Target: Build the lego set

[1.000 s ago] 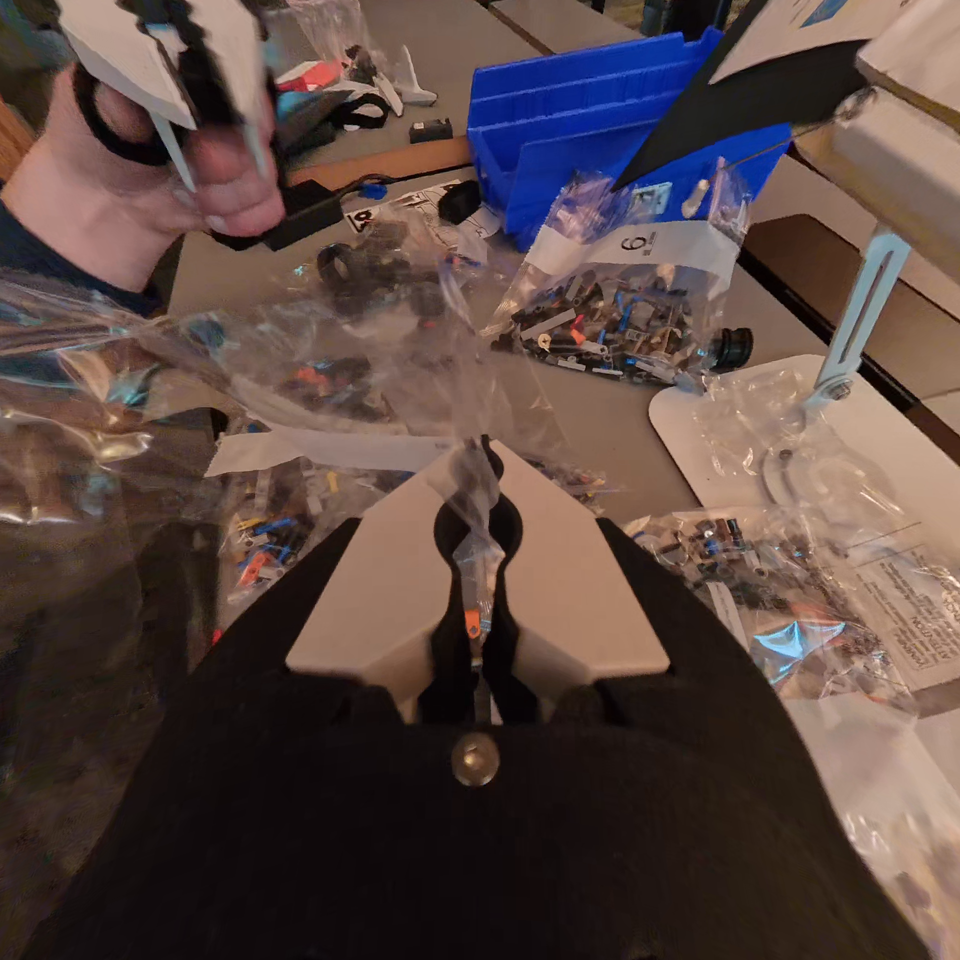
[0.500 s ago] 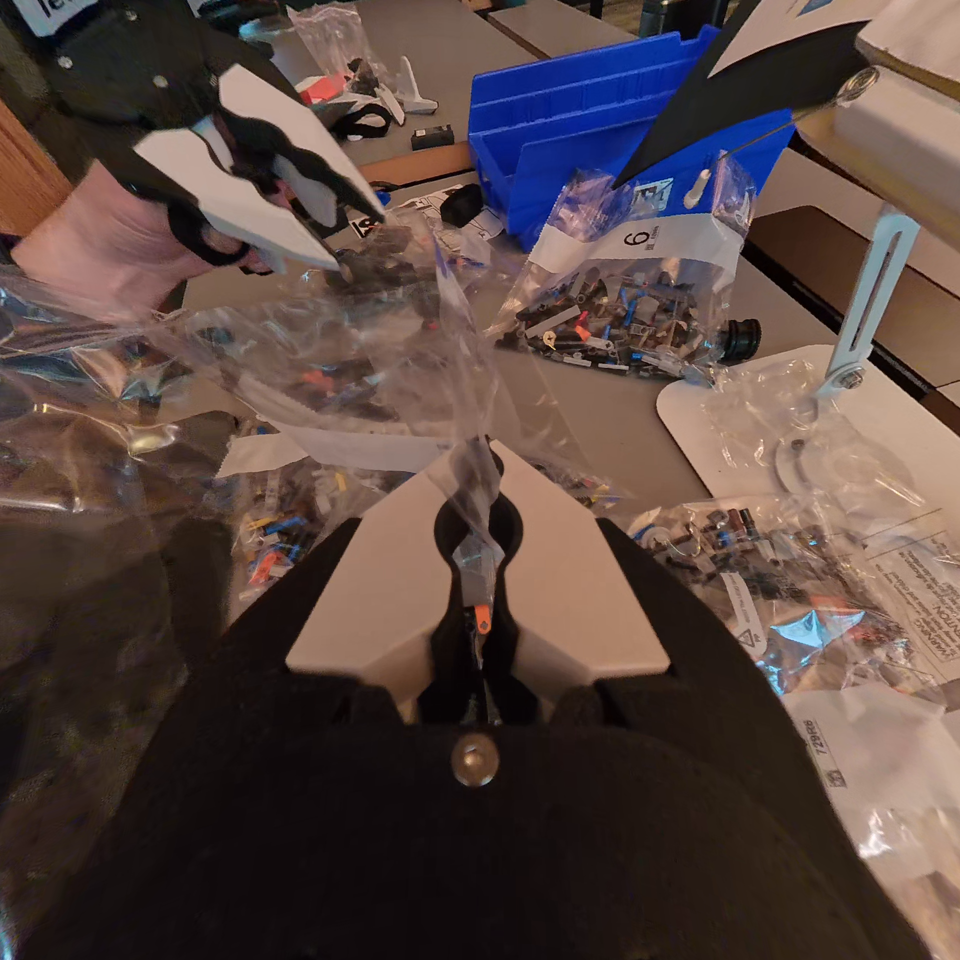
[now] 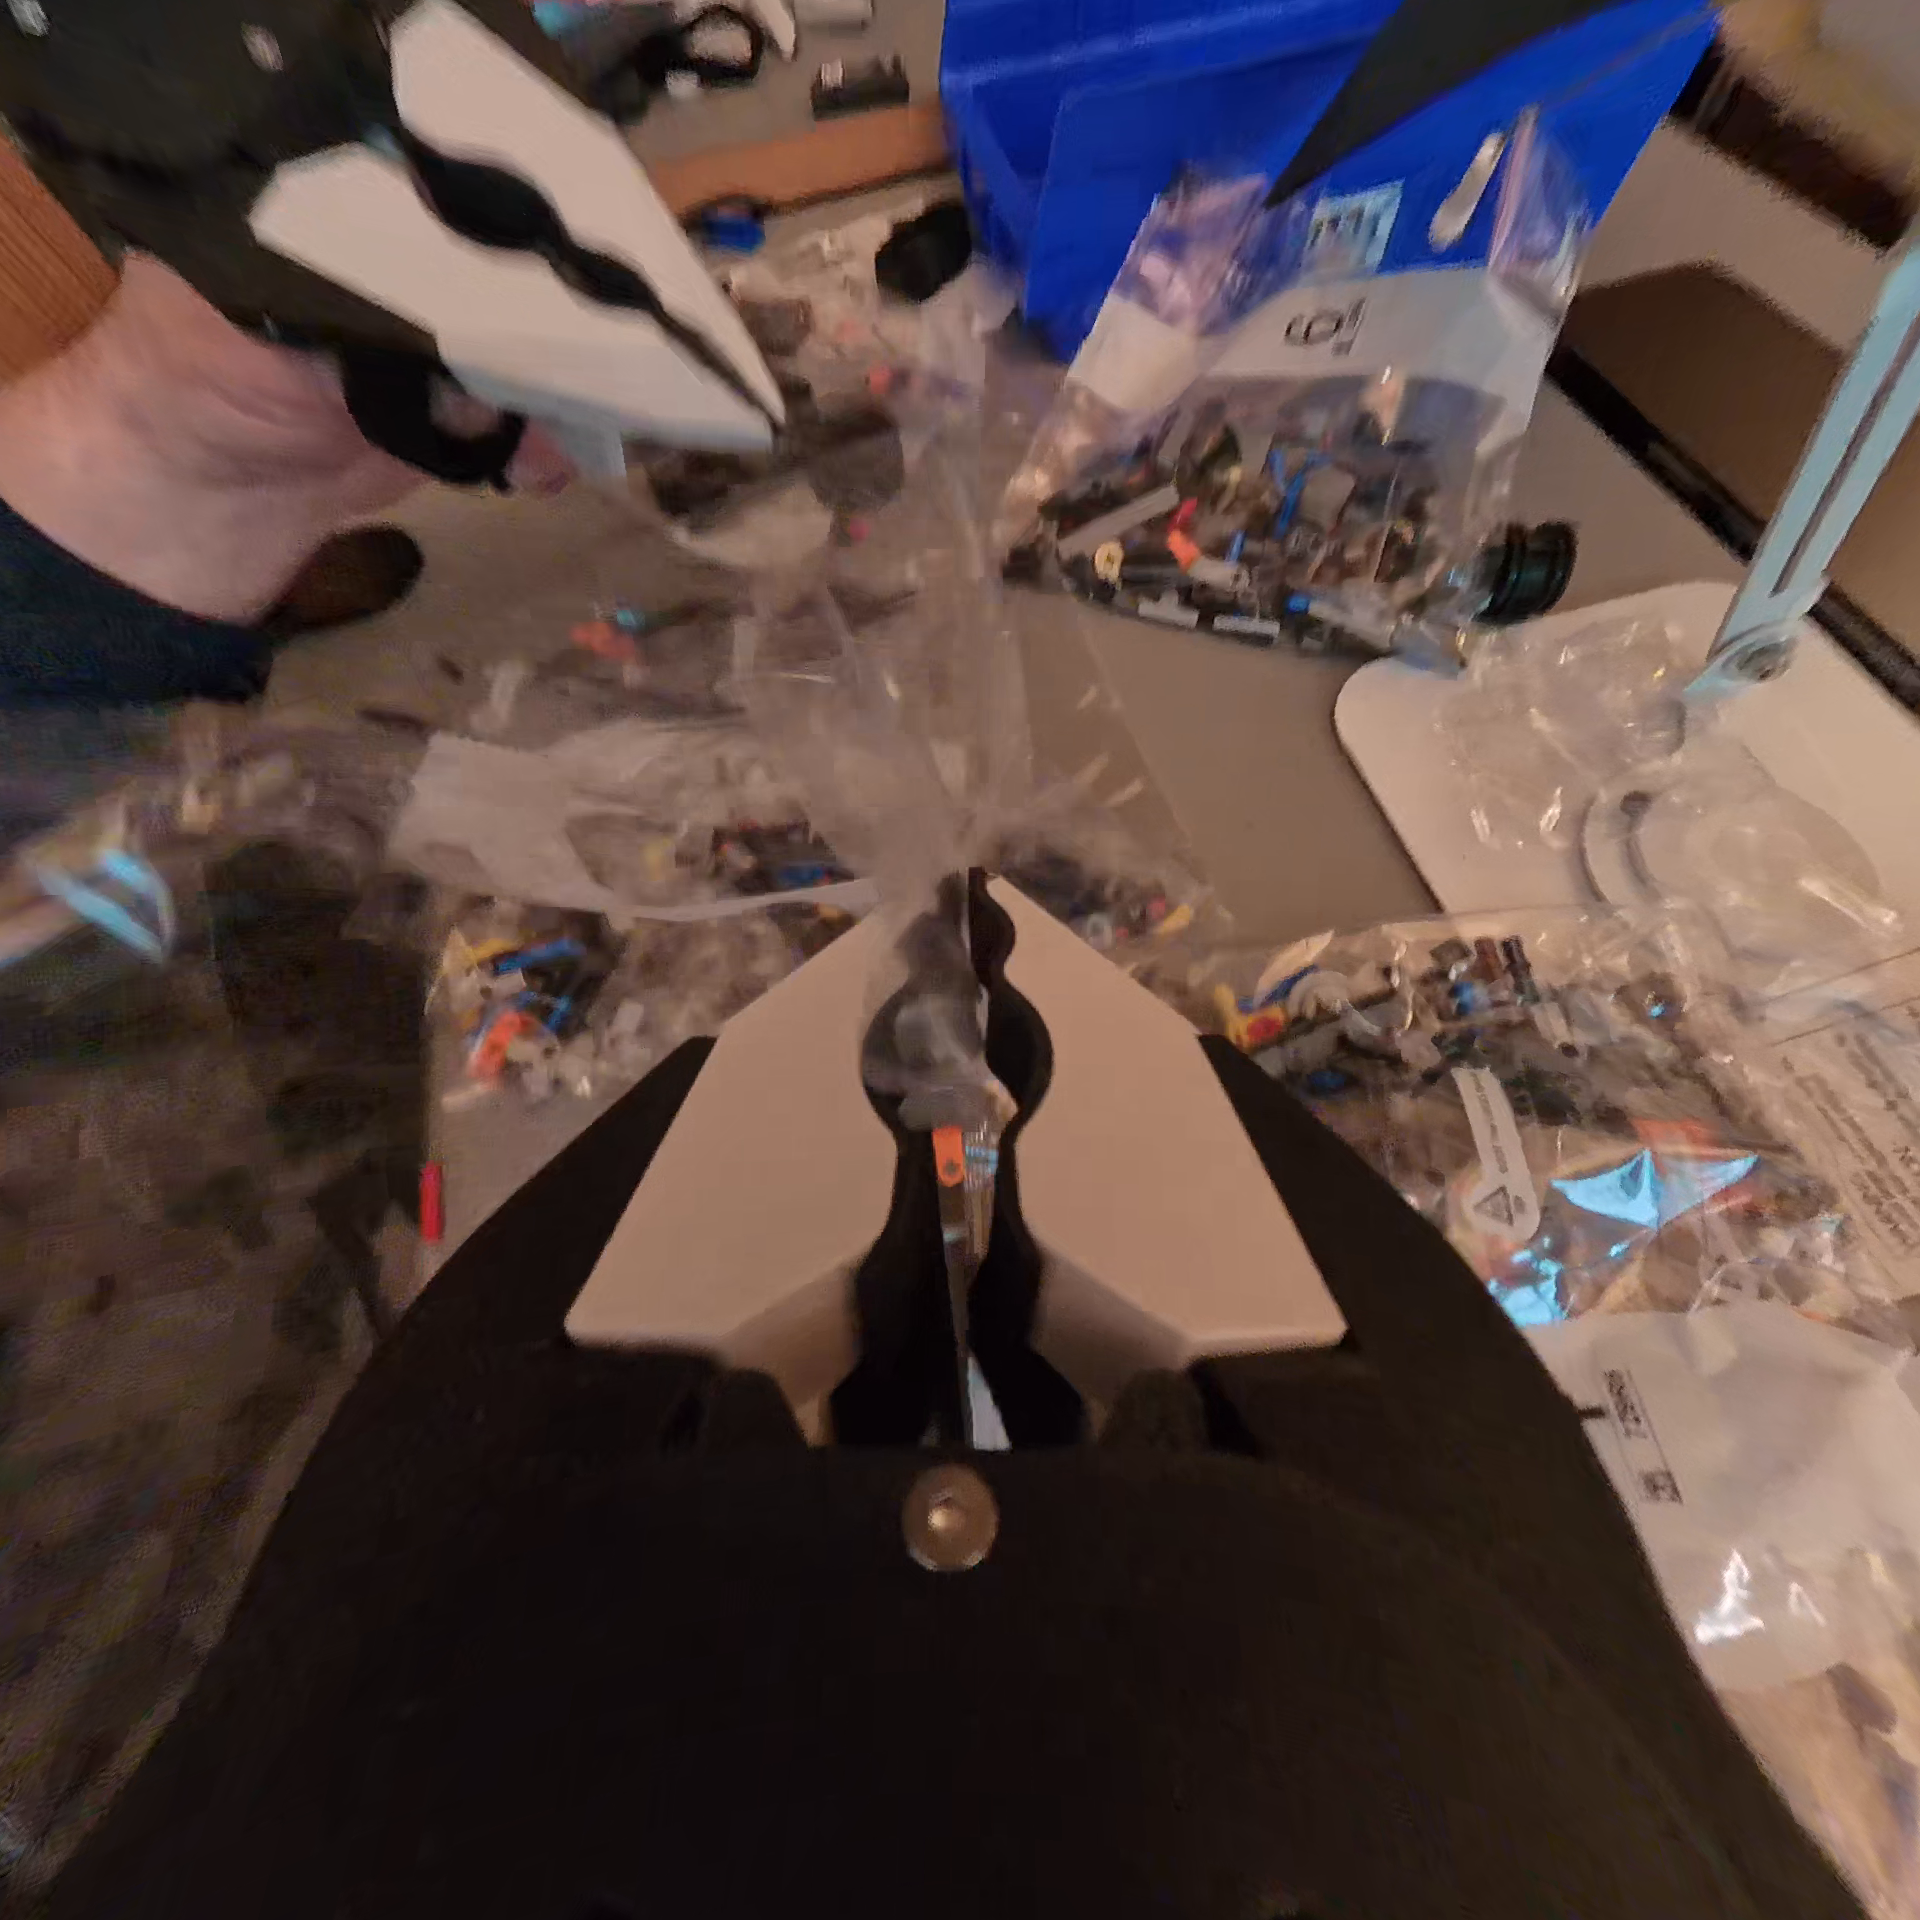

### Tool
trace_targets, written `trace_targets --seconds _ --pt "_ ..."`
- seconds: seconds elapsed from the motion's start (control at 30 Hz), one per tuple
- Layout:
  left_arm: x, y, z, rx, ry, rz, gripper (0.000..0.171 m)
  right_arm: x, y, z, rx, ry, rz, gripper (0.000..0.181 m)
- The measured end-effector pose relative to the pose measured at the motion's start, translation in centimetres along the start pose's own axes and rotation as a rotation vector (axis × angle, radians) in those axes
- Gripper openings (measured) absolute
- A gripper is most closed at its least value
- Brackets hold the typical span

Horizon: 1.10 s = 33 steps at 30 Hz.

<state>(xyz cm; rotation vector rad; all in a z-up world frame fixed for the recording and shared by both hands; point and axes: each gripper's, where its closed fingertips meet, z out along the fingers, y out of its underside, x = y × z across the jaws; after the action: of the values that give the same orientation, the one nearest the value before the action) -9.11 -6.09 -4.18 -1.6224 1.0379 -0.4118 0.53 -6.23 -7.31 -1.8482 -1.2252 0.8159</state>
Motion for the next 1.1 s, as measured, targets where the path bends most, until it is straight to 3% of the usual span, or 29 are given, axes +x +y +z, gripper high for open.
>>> trace_targets --seconds 0.17,0.33,0.5,0.57,0.63,0.67,0.77,0.83,0.93,1.1 --pt "-0.2 -0.3 0.2 0.040 -0.031 -0.017 0.000 0.5 3.0 -0.9 -0.127 -0.020 0.048 0.023" --pt "0.2 -0.4 0.1 0.020 -0.040 -0.001 0.000 3.2 4.8 -4.1 -0.246 0.172 -0.026 0.053" --pt "0.8 -1.2 -0.1 0.030 -0.033 -0.007 0.000 5.3 1.2 -8.7 -0.157 0.448 -0.141 0.048" --pt "1.2 -1.5 0.0 0.030 -0.020 -0.031 0.000 4.6 -2.6 -9.8 0.022 0.510 -0.197 0.046" --pt "1.8 -1.9 0.3 0.033 0.006 -0.045 0.000 3.0 -5.3 -10.2 0.096 0.543 -0.293 0.055" --pt "2.2 -2.1 0.5 0.040 0.026 -0.050 0.000 1.3 -6.4 -9.9 0.132 0.507 -0.366 0.061" --pt "3.3 -2.3 1.2 0.014 0.050 -0.039 0.000 -7.2 -9.3 -6.9 0.316 0.172 -0.506 0.075" --pt "4.6 -2.6 1.9 0.000 0.083 -0.032 0.000 -10.3 -9.3 -3.6 0.292 0.072 -0.548 0.084" --pt "6.8 -2.8 3.1 -0.042 0.126 0.017 0.000 -11.3 -7.5 1.2 0.154 0.031 -0.569 0.108" --pt "10.8 -3.1 5.3 -0.114 0.201 0.107 0.000 -12.0 -5.2 3.9 0.061 -0.078 -0.497 0.115"
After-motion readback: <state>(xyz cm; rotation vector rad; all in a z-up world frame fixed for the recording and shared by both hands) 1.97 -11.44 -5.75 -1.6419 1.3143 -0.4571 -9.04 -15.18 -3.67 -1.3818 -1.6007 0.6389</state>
